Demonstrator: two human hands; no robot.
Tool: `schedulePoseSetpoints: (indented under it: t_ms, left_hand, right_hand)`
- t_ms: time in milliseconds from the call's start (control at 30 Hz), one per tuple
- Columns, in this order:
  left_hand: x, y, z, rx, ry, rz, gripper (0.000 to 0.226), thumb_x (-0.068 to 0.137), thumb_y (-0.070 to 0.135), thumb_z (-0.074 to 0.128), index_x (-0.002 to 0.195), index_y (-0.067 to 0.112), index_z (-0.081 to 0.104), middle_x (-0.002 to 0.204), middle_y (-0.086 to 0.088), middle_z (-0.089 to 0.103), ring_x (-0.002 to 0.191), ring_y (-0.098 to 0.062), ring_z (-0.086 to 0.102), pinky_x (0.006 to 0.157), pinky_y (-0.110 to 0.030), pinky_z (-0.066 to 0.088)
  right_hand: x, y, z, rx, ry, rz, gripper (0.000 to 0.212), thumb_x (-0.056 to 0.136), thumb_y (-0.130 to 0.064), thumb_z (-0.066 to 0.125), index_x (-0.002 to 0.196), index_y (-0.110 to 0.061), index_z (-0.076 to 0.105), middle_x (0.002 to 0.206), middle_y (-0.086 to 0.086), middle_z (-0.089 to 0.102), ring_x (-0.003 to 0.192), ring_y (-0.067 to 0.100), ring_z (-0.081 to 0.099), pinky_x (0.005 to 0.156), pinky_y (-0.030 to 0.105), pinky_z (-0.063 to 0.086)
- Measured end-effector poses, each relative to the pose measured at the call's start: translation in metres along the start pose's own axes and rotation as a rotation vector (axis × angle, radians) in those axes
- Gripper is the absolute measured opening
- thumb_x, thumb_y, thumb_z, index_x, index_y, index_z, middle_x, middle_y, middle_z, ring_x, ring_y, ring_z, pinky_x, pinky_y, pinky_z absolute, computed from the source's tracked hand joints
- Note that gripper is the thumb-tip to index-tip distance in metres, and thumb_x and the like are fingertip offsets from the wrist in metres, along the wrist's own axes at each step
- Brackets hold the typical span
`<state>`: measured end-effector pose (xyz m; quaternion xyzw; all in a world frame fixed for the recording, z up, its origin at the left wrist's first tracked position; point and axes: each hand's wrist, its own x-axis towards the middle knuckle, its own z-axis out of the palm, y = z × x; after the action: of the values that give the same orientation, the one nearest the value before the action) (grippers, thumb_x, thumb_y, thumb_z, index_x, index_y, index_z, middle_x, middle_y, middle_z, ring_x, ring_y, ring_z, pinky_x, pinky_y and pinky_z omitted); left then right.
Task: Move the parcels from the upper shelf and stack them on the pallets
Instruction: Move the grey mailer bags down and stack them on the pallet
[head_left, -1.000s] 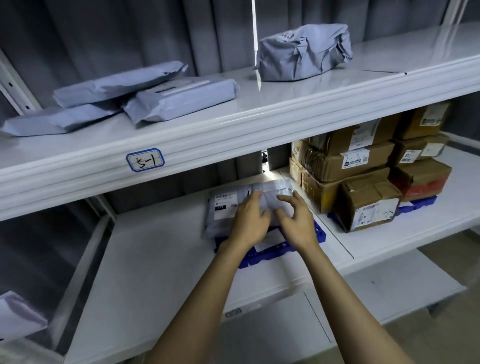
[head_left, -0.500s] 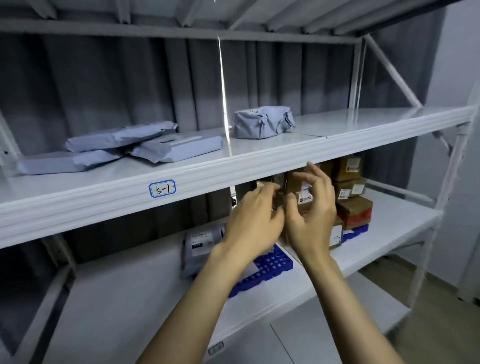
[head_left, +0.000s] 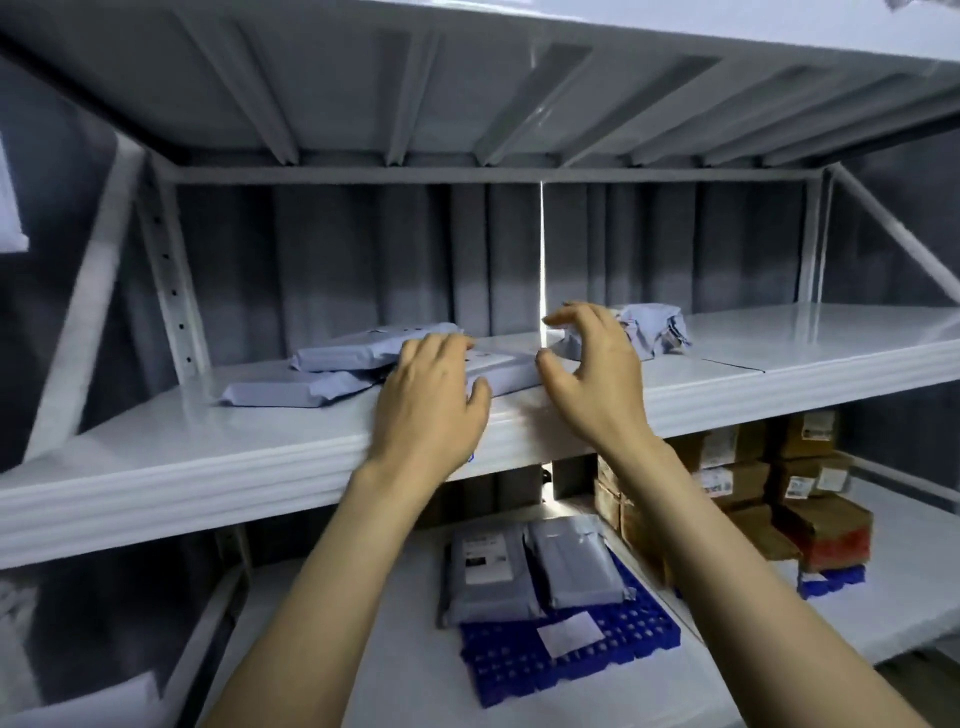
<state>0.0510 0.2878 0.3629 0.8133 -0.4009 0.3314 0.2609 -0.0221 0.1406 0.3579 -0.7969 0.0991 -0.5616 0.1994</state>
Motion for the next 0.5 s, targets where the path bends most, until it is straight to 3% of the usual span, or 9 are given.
schedulePoseSetpoints:
  t_ms: [133, 267, 367, 500]
  left_hand:
    - [-0.001, -0.028, -0.003, 0.094, -0.091, -0.149, 0.046, 0.093, 0.038, 0.047, 0.130, 0.013, 0.051, 0.130, -0.011, 0.056, 0.122, -0.031, 0.044, 0.096, -0.037, 0.039]
    - [0.002, -0.029, -0.003, 0.152, -0.203, -0.196, 0.051, 0.094, 0.051, 0.040, 0.128, 0.014, 0.051, 0.125, -0.010, 0.062, 0.118, -0.033, 0.050, 0.088, -0.038, 0.042]
    - [0.003, -0.030, -0.001, 0.177, -0.270, -0.169, 0.047, 0.096, 0.054, 0.033, 0.122, 0.019, 0.053, 0.119, -0.007, 0.065, 0.115, -0.029, 0.054, 0.089, -0.038, 0.038]
    - [0.002, -0.027, 0.001, 0.149, -0.283, -0.138, 0.043, 0.097, 0.056, 0.027, 0.121, 0.028, 0.050, 0.113, -0.001, 0.067, 0.117, -0.024, 0.054, 0.105, -0.045, 0.028]
  right_hand:
    - [0.023, -0.002, 0.026, -0.082, -0.158, 0.154, 0.042, 0.083, -0.030, 0.059, 0.123, -0.015, 0.055, 0.121, 0.009, 0.061, 0.113, 0.030, 0.054, 0.084, 0.033, 0.041]
    - [0.029, 0.000, 0.040, -0.286, -0.362, 0.303, 0.049, 0.089, -0.044, 0.050, 0.128, -0.015, 0.049, 0.128, 0.014, 0.059, 0.121, 0.035, 0.050, 0.096, 0.044, 0.044]
    - [0.027, 0.001, 0.041, -0.330, -0.350, 0.289, 0.047, 0.090, -0.048, 0.047, 0.124, -0.016, 0.054, 0.126, 0.013, 0.061, 0.120, 0.034, 0.051, 0.092, 0.042, 0.042]
    - [0.022, 0.004, 0.040, -0.295, -0.216, 0.259, 0.043, 0.088, -0.047, 0.050, 0.119, -0.019, 0.060, 0.114, 0.012, 0.067, 0.110, 0.033, 0.057, 0.086, 0.038, 0.043]
